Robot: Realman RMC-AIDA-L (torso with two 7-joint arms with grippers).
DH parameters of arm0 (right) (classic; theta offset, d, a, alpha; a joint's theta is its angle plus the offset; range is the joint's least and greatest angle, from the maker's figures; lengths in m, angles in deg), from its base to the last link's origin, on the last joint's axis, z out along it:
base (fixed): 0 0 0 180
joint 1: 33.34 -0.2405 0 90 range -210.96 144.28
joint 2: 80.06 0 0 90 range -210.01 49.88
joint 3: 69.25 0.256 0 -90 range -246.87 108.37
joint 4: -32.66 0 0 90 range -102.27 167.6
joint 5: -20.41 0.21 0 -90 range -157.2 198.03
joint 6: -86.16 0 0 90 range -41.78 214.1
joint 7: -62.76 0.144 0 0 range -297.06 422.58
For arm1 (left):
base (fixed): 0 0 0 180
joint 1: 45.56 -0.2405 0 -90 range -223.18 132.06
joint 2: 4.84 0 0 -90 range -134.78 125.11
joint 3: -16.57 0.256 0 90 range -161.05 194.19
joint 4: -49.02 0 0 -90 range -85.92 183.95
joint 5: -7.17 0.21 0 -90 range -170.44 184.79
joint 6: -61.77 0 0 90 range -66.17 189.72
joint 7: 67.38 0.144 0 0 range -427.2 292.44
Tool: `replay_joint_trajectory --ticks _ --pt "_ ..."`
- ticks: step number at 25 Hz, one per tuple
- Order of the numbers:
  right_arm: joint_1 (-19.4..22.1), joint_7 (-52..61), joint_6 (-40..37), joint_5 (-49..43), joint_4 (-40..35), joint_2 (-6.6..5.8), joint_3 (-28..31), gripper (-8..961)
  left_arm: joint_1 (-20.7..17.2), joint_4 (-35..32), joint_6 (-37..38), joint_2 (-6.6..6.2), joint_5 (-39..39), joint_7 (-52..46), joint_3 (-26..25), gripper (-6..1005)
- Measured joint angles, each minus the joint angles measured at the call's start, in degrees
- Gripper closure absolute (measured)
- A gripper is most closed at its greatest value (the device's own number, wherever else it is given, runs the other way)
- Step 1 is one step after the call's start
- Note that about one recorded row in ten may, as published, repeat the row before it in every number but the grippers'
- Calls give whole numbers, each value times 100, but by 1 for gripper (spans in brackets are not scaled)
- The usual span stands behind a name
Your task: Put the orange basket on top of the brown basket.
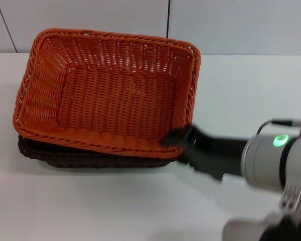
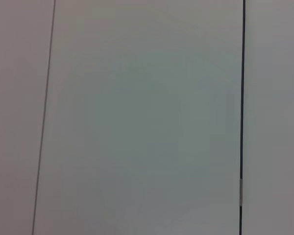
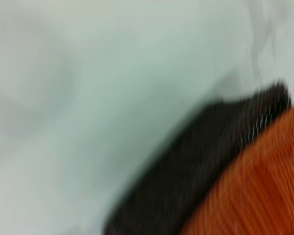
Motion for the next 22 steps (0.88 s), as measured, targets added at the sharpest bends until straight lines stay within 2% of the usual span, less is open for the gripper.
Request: replay_joint_trajectory --ticks 2,5,6,7,8,10,12,15,16,17,18,21,22 --pt "142 97 -193 205 -25 114 -253 466 -9 -24 49 -14 35 0 24 194" --pt "213 298 -166 405 27 188 -342 466 -13 -45 54 -22 45 0 57 194" --pt "252 475 -54 487 81 237 -373 466 -17 -53 54 -25 43 0 62 194" --pt "313 1101 579 544 340 325 -377 466 -19 -54 55 -25 41 0 62 194" --pt "313 1101 579 544 340 325 -377 466 -35 -49 61 -25 20 0 56 194" --pt "371 2098 1769 550 821 361 -259 466 -47 -35 70 -25 16 0 47 194" --pt "454 3258 3319 681 1418 389 22 466 -64 -36 113 -30 11 0 21 194" --pt "710 5187 5847 1584 2441 386 562 466 -66 -62 183 -33 -4 0 2 194" --pt "790 5757 6666 2021 2899 374 711 466 -68 -61 192 -33 -7 0 0 194" --pt "858 6793 8133 2683 3929 359 854 466 -71 -60 202 -32 -12 0 -1 194" --pt "858 6793 8133 2683 3929 359 854 466 -71 -60 202 -32 -12 0 -1 194" --pt "785 8250 10057 2910 5436 351 805 466 -63 -60 211 -26 -13 0 -1 194" --pt "685 8896 10880 2920 6178 351 700 466 -13 -100 182 -25 -20 0 -1 194"
